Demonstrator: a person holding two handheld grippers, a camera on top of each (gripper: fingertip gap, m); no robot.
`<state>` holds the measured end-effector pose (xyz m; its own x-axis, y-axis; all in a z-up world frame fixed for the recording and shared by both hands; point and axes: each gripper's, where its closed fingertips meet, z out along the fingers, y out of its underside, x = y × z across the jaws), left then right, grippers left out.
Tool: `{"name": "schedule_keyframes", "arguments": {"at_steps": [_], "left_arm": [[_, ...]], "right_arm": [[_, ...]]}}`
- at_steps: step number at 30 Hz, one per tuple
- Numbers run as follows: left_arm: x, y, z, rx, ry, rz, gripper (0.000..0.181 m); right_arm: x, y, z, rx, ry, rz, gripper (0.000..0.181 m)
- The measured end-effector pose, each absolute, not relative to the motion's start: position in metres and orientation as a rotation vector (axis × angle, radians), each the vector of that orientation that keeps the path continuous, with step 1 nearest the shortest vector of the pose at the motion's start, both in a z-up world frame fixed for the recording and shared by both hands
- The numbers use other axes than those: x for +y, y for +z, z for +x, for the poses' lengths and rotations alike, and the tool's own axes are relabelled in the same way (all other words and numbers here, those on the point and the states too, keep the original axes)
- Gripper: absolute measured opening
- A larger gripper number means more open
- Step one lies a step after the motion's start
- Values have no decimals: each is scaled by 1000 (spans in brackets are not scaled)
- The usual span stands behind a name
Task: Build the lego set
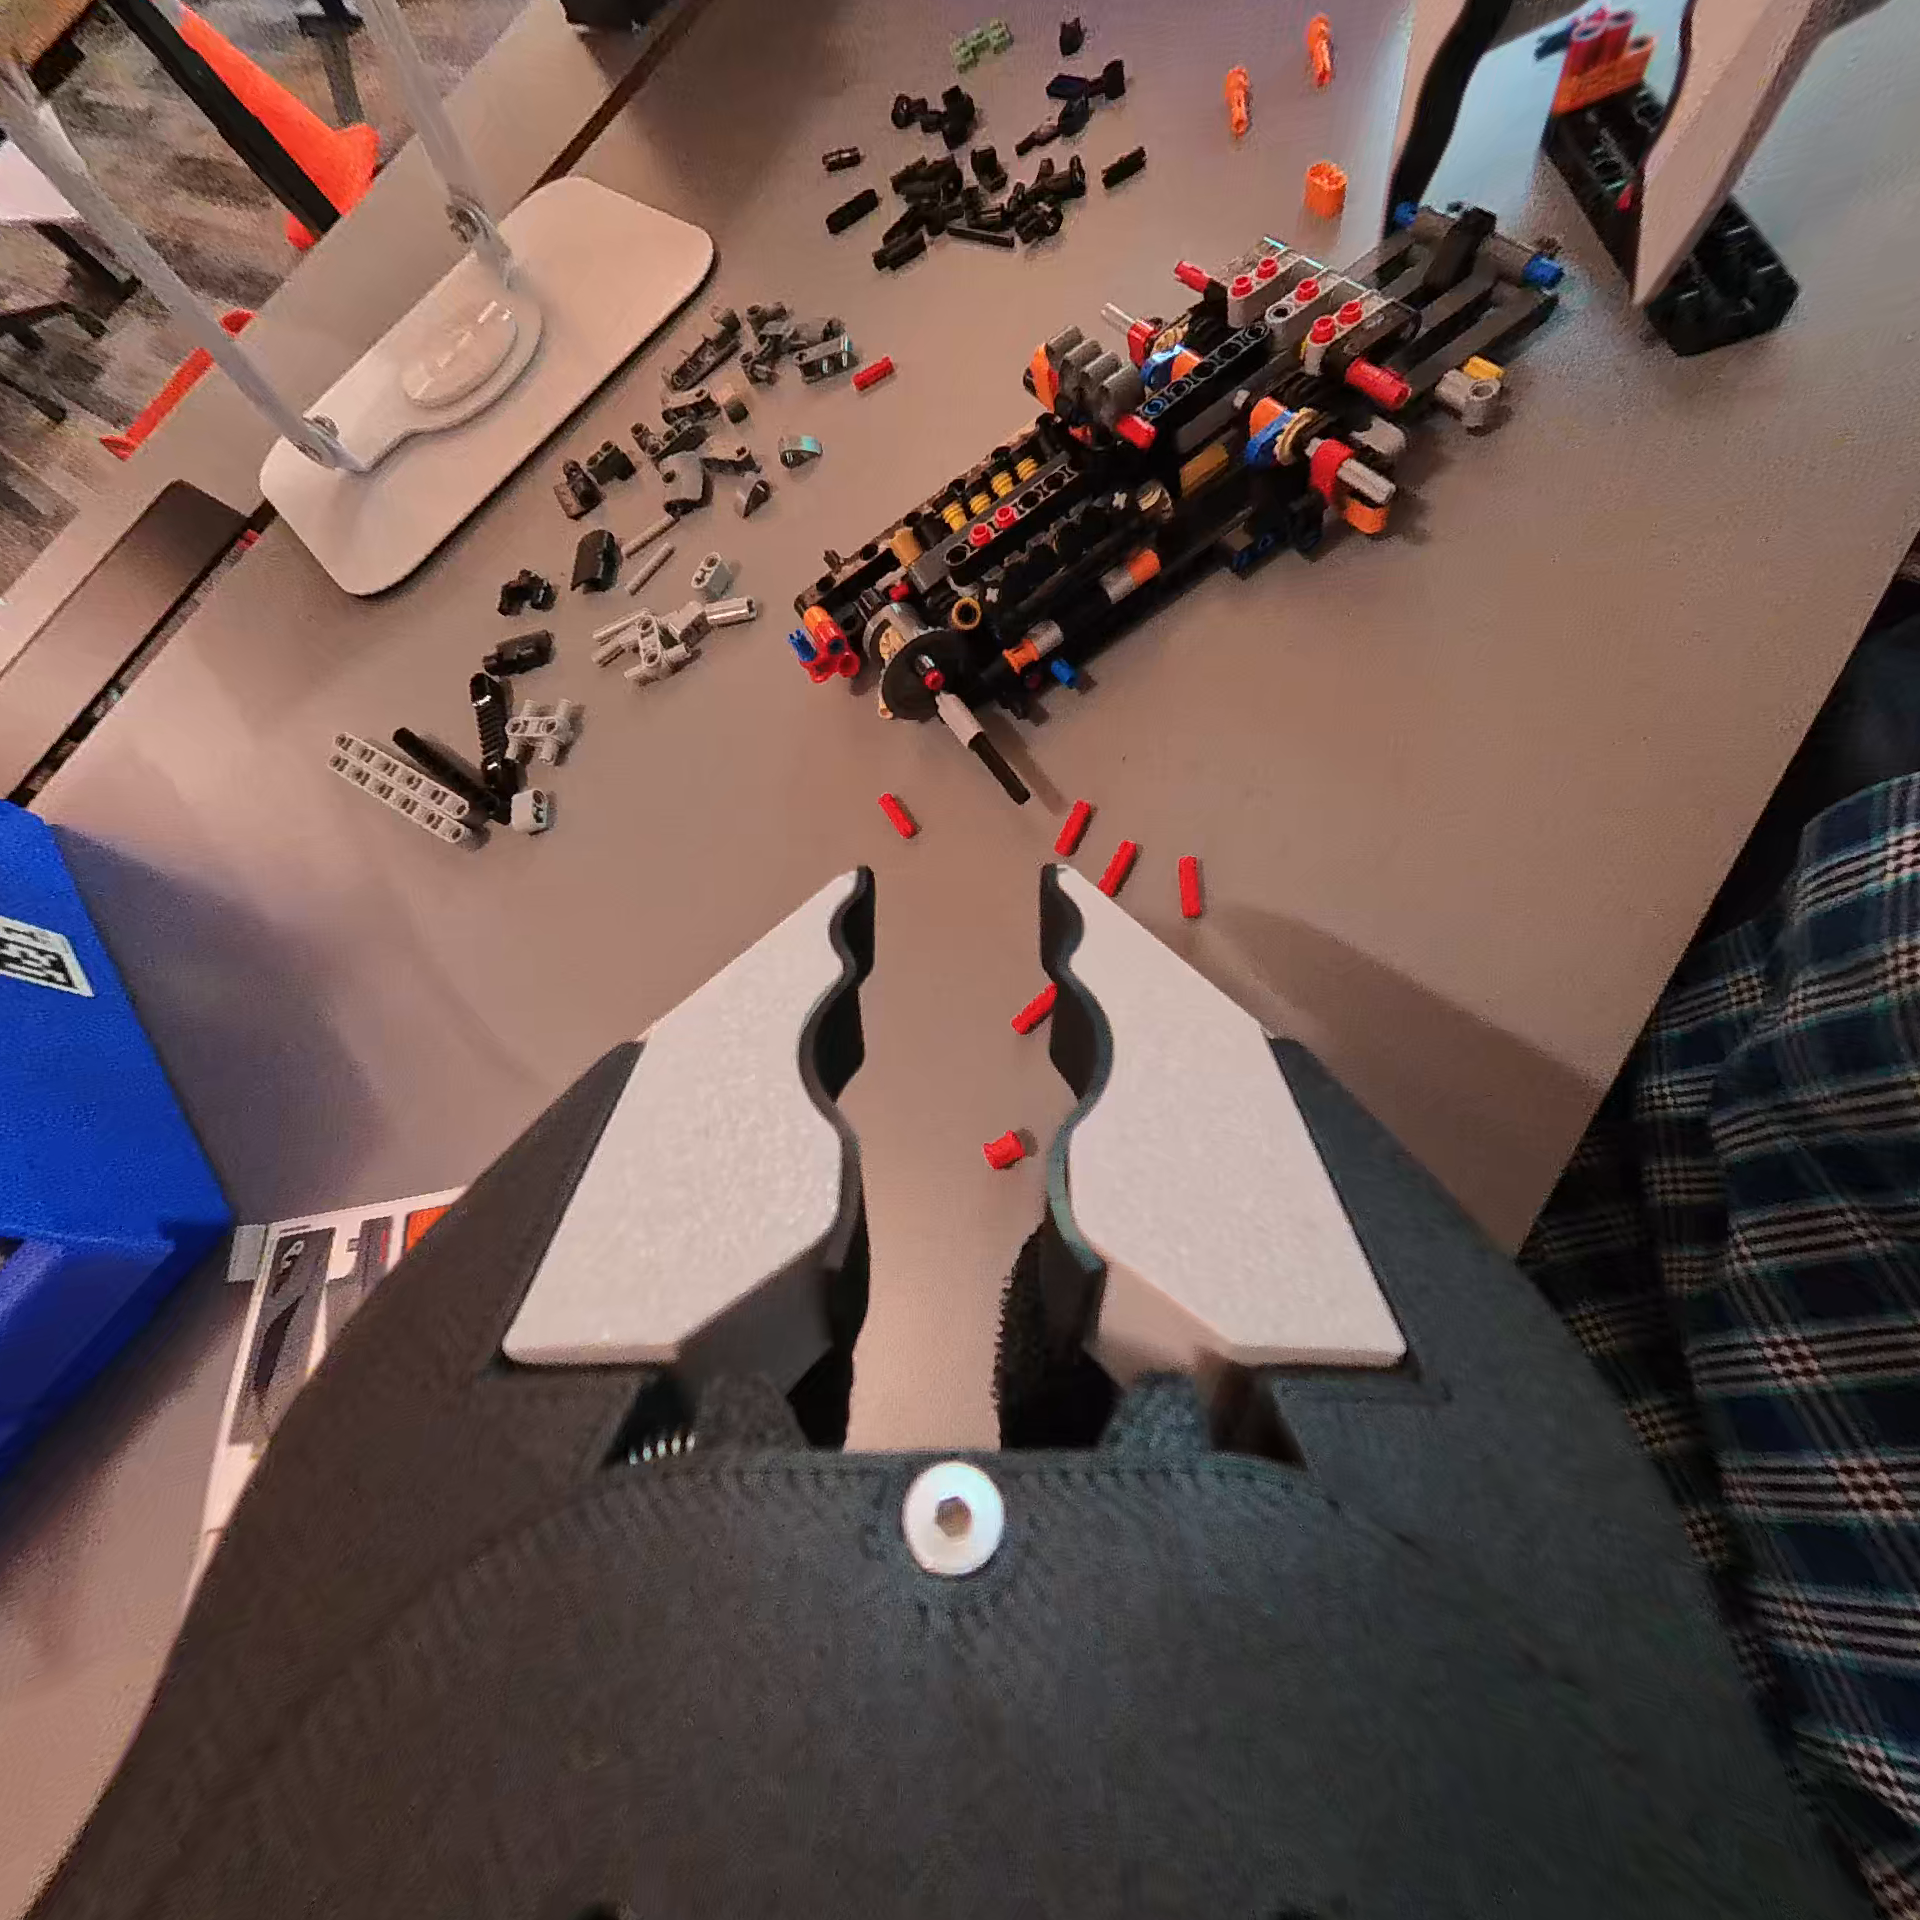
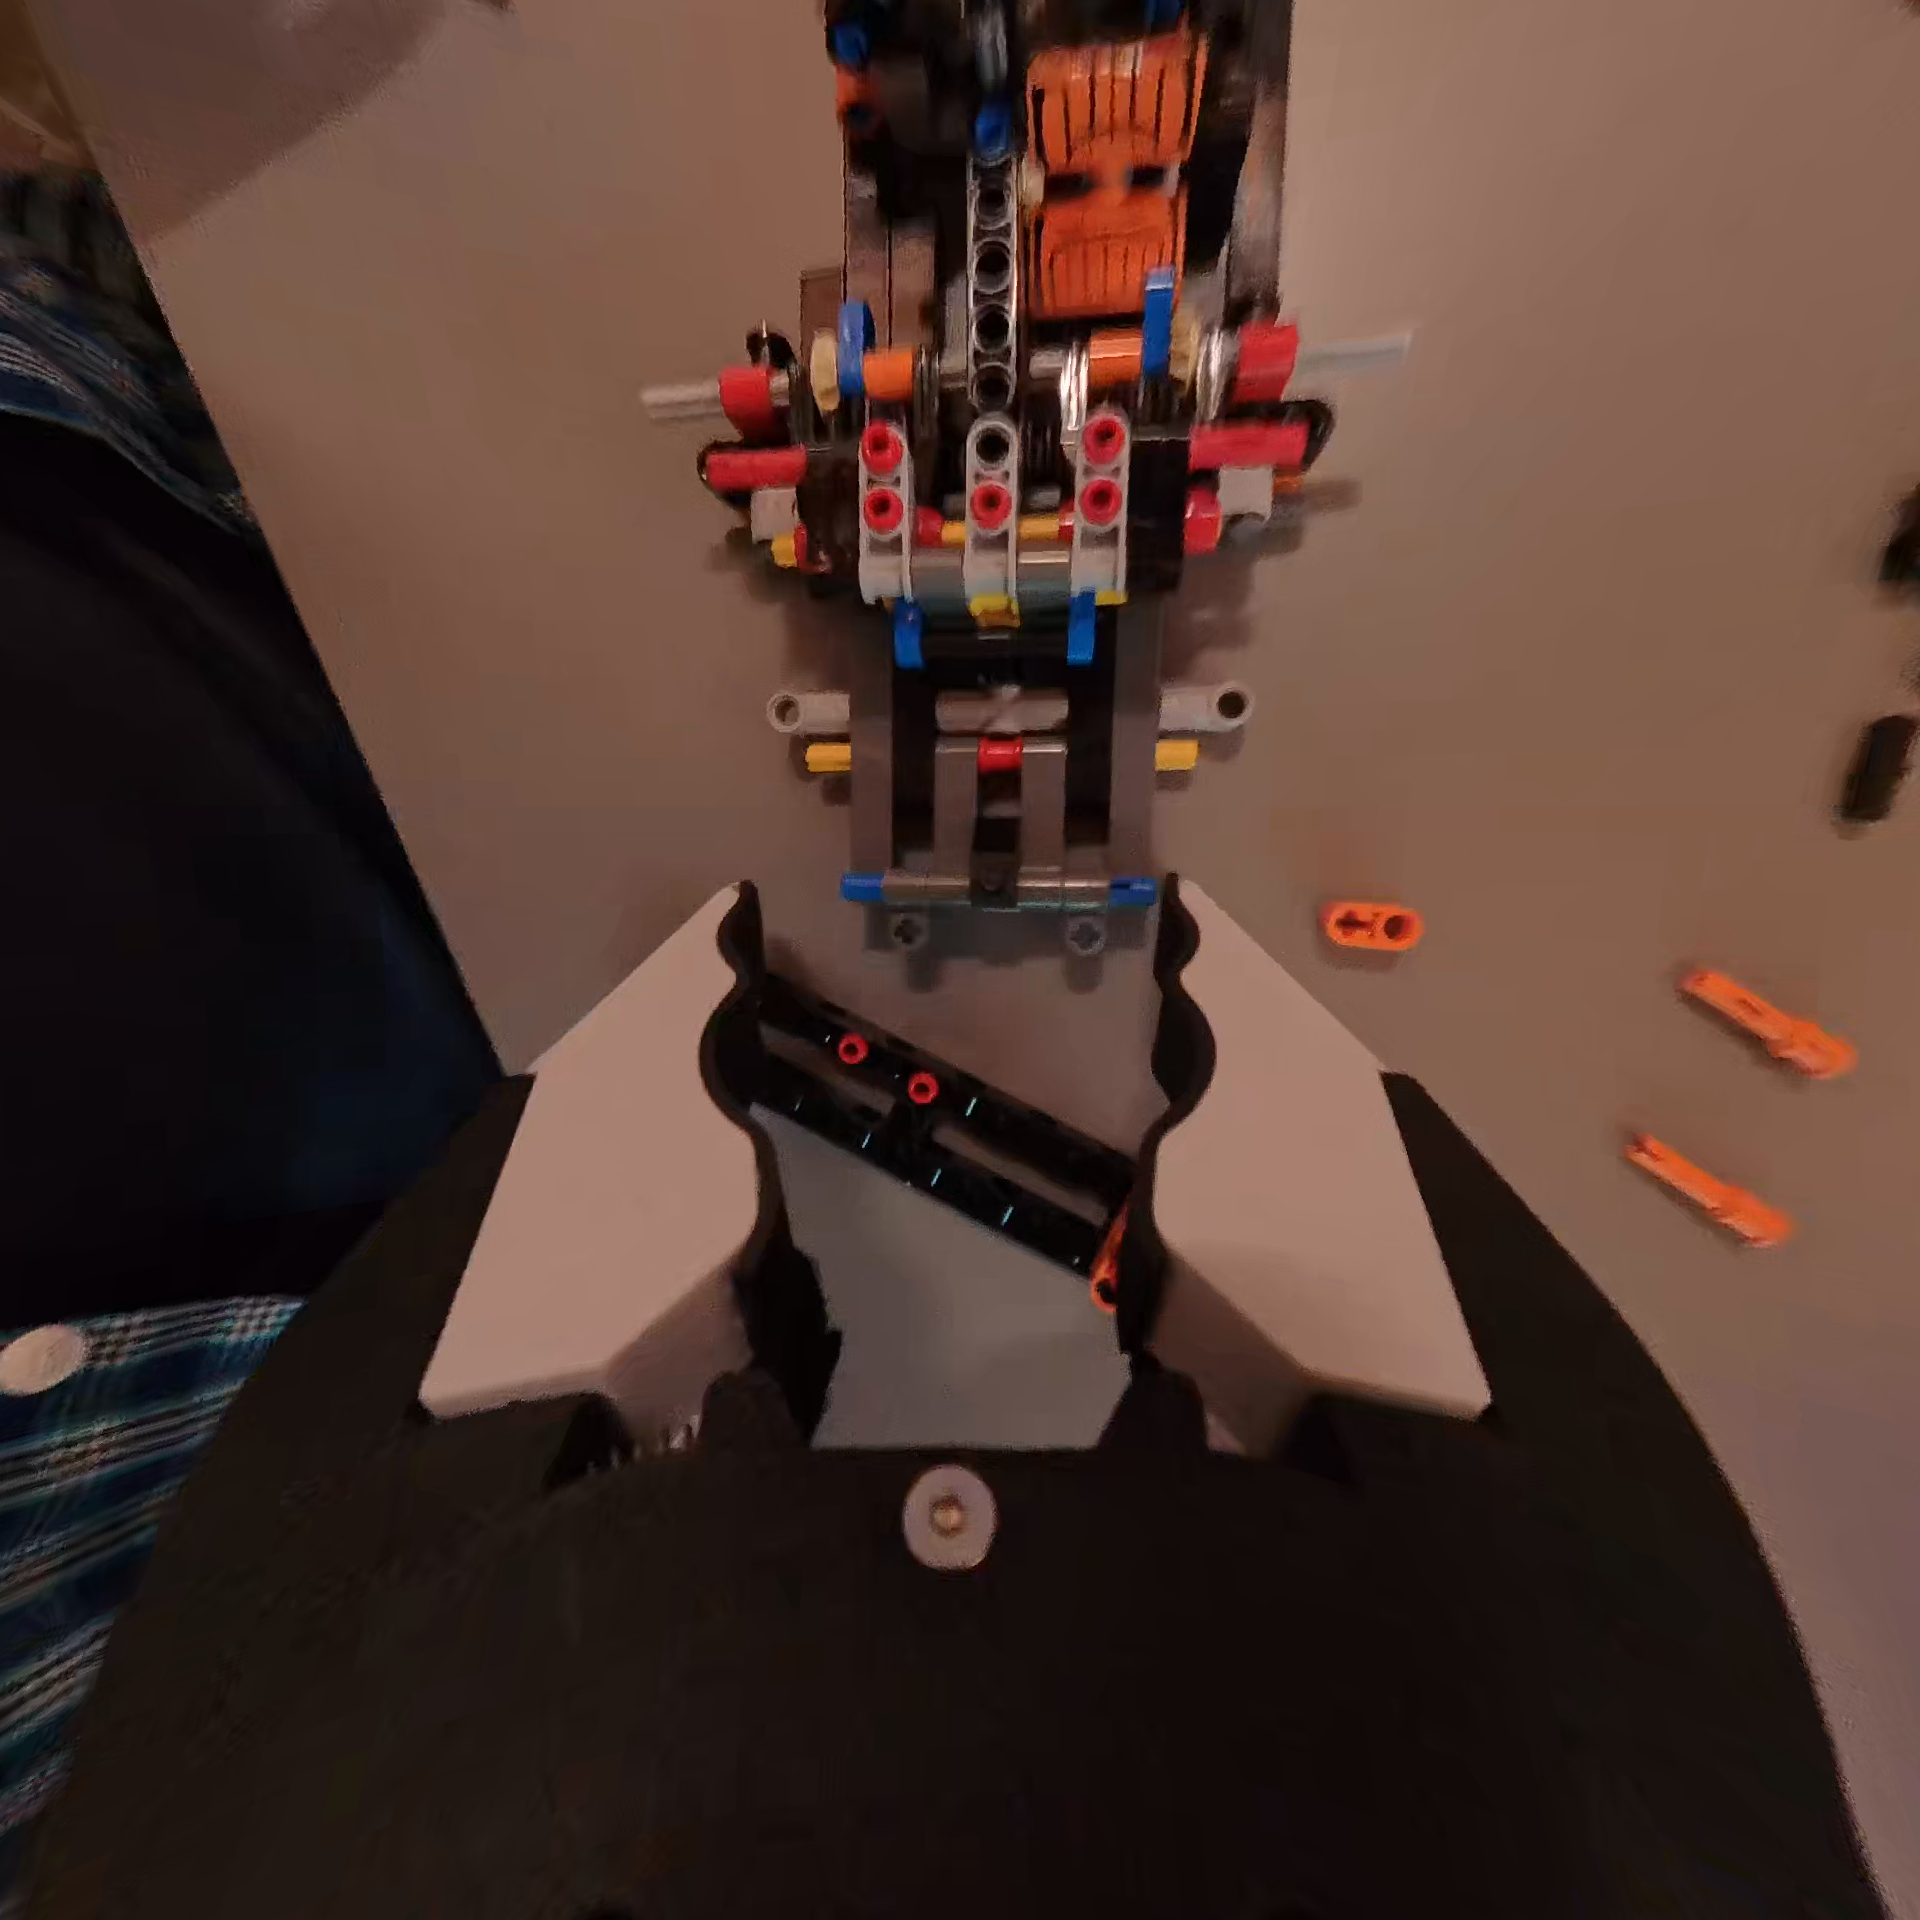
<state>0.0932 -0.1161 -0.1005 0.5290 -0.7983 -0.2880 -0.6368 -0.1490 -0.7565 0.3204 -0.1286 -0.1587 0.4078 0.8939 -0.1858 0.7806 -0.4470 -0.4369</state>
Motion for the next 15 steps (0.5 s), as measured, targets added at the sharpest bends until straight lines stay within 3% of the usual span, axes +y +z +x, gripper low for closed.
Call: {"name": "schedule_keyframes", "arguments": {"at_steps": [4,15], "left_arm": [[-113,-107,96,1185,-243,-1869,31],[-109,-109,92,1159,-258,-1870,30]], "right_arm": [[-126,-160,312,-1445,560,-2337,57],[-125,-158,272,-1399,564,-2301,57]]}}
